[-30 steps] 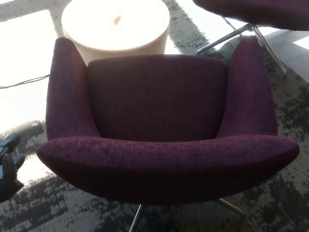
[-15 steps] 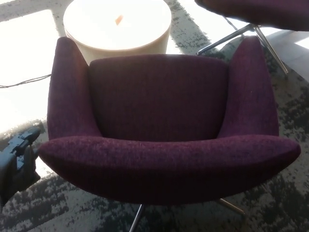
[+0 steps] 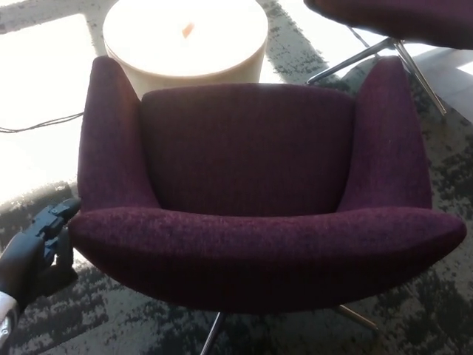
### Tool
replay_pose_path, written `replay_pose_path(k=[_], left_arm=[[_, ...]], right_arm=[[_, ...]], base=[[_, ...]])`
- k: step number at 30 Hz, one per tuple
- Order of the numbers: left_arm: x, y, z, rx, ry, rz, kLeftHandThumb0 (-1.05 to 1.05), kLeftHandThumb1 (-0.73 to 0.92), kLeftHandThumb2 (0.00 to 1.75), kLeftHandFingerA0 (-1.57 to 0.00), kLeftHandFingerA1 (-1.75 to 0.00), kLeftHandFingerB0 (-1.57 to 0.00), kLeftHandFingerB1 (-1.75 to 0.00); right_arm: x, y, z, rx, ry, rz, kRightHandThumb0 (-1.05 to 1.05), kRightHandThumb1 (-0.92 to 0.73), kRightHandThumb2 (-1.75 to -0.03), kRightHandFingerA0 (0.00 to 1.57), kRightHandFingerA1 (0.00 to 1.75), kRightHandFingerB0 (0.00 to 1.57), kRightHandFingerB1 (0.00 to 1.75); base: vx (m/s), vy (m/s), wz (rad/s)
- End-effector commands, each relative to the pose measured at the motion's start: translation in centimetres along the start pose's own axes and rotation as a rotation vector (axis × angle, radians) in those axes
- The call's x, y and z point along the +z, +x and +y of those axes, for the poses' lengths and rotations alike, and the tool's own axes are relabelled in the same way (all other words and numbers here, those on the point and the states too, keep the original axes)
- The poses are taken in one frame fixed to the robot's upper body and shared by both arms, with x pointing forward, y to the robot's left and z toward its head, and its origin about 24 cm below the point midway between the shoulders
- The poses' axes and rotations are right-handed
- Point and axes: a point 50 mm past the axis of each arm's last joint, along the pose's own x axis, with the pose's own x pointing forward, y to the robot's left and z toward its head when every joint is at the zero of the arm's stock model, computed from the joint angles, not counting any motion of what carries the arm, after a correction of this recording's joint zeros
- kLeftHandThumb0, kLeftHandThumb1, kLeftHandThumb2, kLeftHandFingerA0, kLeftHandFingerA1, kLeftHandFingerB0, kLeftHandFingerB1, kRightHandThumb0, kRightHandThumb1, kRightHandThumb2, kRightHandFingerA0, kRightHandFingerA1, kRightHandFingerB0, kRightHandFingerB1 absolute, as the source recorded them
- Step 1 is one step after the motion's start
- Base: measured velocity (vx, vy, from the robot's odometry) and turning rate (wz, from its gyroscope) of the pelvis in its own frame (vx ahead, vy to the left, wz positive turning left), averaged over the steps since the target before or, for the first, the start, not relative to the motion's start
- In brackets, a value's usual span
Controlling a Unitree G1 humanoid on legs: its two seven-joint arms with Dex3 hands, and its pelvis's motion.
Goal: The robot stands in front of a sofa and uses its left hand to push the left side of the sofa
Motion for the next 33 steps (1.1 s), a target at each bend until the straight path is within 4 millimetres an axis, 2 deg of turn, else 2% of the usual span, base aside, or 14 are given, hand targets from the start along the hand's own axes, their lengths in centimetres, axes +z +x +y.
replay_pose_path(k=[1,6,7,11,13,14,17,20,22,29,30,31,32,33], left_arm=[[-0.1,0.1,-3.8,-0.153,0.032,-0.004,-0.95,0.82,1.22,-0.04,-0.39,-0.15,-0.28],[0.4,-0.4,-5.8,-0.241,0.027,-0.024,-0.94,0.79,1.21,0.0,-0.31,-0.17,-0.25],[0.5,-0.5,-6.0,-0.25,0.023,-0.032,-0.99,0.88,0.81,-0.07,-0.3,-0.1,-0.24],[0.9,-0.8,-7.5,-0.3,0.043,-0.064,-0.88,0.92,0.77,-0.1,-0.33,-0.08,-0.28],[1.0,-0.8,-7.6,-0.303,0.043,-0.063,-0.88,0.92,0.77,-0.1,-0.33,-0.08,-0.28],[1.1,-0.9,-7.8,-0.317,0.047,-0.066,-0.88,0.81,1.2,-0.05,-0.4,-0.12,-0.34],[1.4,-1.3,-8.5,-0.35,0.072,-0.071,-0.93,0.85,1.22,-0.04,-0.41,-0.15,-0.32],[1.5,-1.4,-8.6,-0.351,0.075,-0.067,-0.93,0.85,1.22,-0.04,-0.41,-0.15,-0.32],[1.7,-1.8,-9.2,-0.392,0.087,-0.065,-0.91,0.92,0.77,-0.07,-0.28,-0.11,-0.27],[1.9,-2.0,-10.5,-0.436,0.122,-0.099,-0.88,0.92,0.78,-0.1,-0.36,-0.11,-0.29],[2.0,-2.1,-10.8,-0.446,0.118,-0.097,-0.94,0.9,0.81,-0.08,-0.33,-0.13,-0.28],[2.0,-2.1,-10.9,-0.45,0.117,-0.096,-0.94,0.9,0.81,-0.08,-0.33,-0.13,-0.28],[2.0,-2.1,-11.0,-0.452,0.121,-0.092,-0.84,0.79,1.18,-0.01,-0.43,-0.13,-0.36],[2.1,-2.1,-11.4,-0.466,0.133,-0.085,-0.86,0.79,1.18,-0.04,-0.37,-0.06,-0.3]], right_arm=[[-0.3,-0.2,-0.3,-0.011,-0.029,0.005,-0.66,-0.87,-0.66,0.44,0.37,0.39,0.35],[-0.3,-0.2,-0.3,-0.008,-0.036,0.005,-0.67,-0.87,-0.66,0.47,0.38,0.4,0.35],[-0.3,-0.2,-0.3,-0.008,-0.044,0.004,-0.68,-0.87,-0.67,0.46,0.38,0.4,0.35],[-0.3,-0.2,-0.3,-0.007,-0.043,0.0,-0.68,-0.87,-0.66,0.47,0.38,0.4,0.35],[-0.3,-0.2,-0.3,-0.008,-0.043,0.0,-0.68,-0.87,-0.66,0.47,0.38,0.4,0.35],[-0.2,-0.1,-0.3,-0.009,-0.046,-0.001,-0.68,-0.87,-0.67,0.47,0.39,0.41,0.35],[-0.2,-0.1,-0.3,-0.011,-0.037,-0.004,-0.67,-0.87,-0.66,0.47,0.38,0.41,0.35],[-0.2,-0.1,-0.3,-0.011,-0.036,-0.005,-0.67,-0.87,-0.66,0.47,0.38,0.41,0.35],[-0.2,-0.1,-0.4,-0.005,-0.045,-0.004,-0.68,-0.87,-0.66,0.47,0.39,0.41,0.36],[-0.3,-0.2,-0.3,-0.003,-0.058,-0.005,-0.67,-0.86,-0.66,0.47,0.4,0.41,0.36],[-0.3,-0.2,-0.4,-0.003,-0.052,-0.007,-0.63,-0.69,-1.08,0.45,0.59,0.25,0.47],[-0.3,-0.3,-0.4,-0.002,-0.05,-0.007,-0.63,-0.69,-1.08,0.45,0.59,0.25,0.47],[-0.3,-0.2,-0.4,0.001,-0.06,-0.006,-0.67,-0.87,-0.66,0.47,0.39,0.41,0.36],[-0.3,-0.2,-0.4,0.002,-0.067,-0.008,-0.68,-0.86,-0.66,0.47,0.4,0.42,0.36]], base=[[0.0,0.0,0.0],[0.0,0.0,0.01],[0.0,0.0,0.0],[0.0,0.0,0.0],[0.0,0.0,0.0],[0.0,0.0,0.0],[0.0,0.0,0.0],[0.0,0.0,0.0],[0.0,0.0,0.0],[0.0,0.0,0.0],[0.0,0.0,0.0],[0.0,0.0,0.0],[0.0,0.0,0.0],[0.0,0.0,0.0]])
